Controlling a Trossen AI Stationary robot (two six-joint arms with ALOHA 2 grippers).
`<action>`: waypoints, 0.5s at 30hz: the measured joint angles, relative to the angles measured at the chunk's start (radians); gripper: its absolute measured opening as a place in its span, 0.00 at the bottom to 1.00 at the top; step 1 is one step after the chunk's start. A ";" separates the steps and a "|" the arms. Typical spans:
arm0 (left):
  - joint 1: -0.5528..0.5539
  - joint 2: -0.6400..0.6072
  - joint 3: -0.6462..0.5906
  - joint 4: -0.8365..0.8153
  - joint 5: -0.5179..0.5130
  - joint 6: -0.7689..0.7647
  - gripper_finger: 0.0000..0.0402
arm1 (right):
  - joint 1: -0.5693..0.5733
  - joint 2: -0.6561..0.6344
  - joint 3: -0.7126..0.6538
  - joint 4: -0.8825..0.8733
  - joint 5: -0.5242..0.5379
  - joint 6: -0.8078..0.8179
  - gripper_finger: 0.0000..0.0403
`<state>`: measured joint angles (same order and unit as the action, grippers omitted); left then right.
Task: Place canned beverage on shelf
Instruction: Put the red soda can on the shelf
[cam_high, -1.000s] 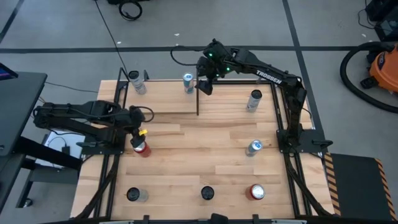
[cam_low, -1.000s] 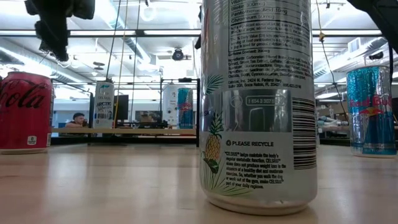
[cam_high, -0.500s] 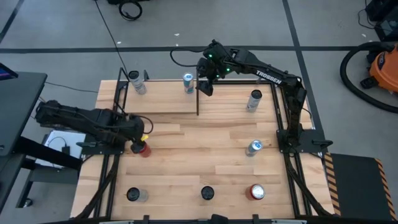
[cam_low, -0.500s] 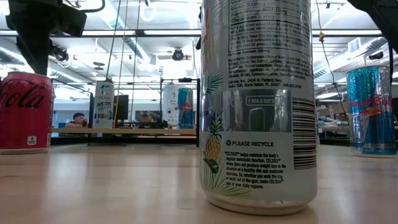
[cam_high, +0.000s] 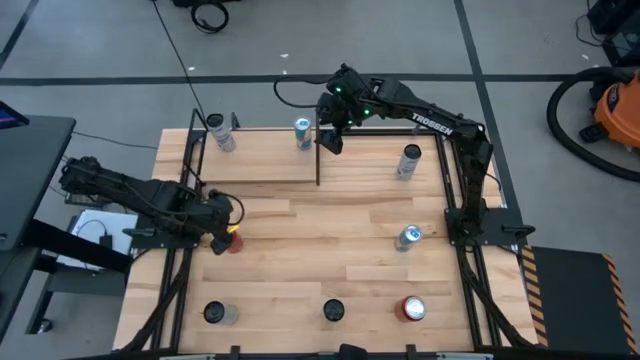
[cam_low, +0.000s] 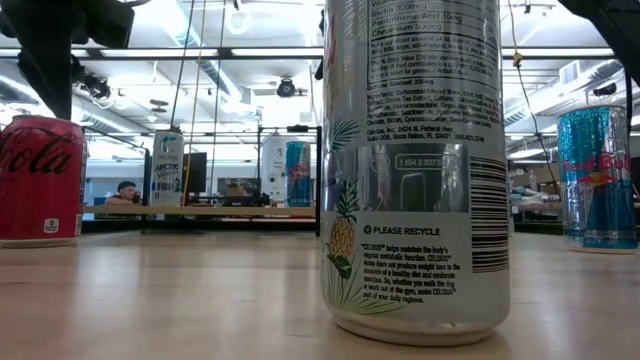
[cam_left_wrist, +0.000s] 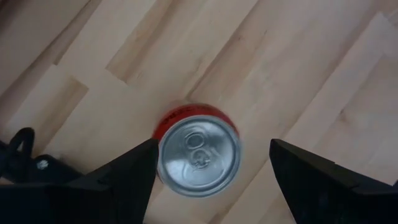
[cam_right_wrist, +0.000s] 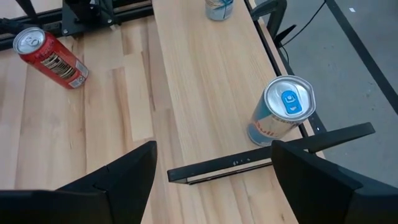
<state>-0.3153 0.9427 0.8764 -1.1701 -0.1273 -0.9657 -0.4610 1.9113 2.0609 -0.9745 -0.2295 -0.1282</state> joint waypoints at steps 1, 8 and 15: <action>-0.004 0.000 0.000 0.002 -0.003 0.000 0.77 | 0.000 0.000 0.000 0.000 0.000 -0.003 0.80; -0.010 0.014 0.000 -0.009 -0.031 0.000 0.77 | 0.000 0.000 0.000 0.000 0.000 -0.003 0.80; -0.010 0.051 0.000 -0.011 -0.030 0.004 0.77 | 0.000 0.000 0.000 -0.006 0.000 -0.005 0.80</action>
<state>-0.3252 0.9942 0.8761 -1.1809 -0.1577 -0.9616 -0.4610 1.9114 2.0609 -0.9802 -0.2296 -0.1337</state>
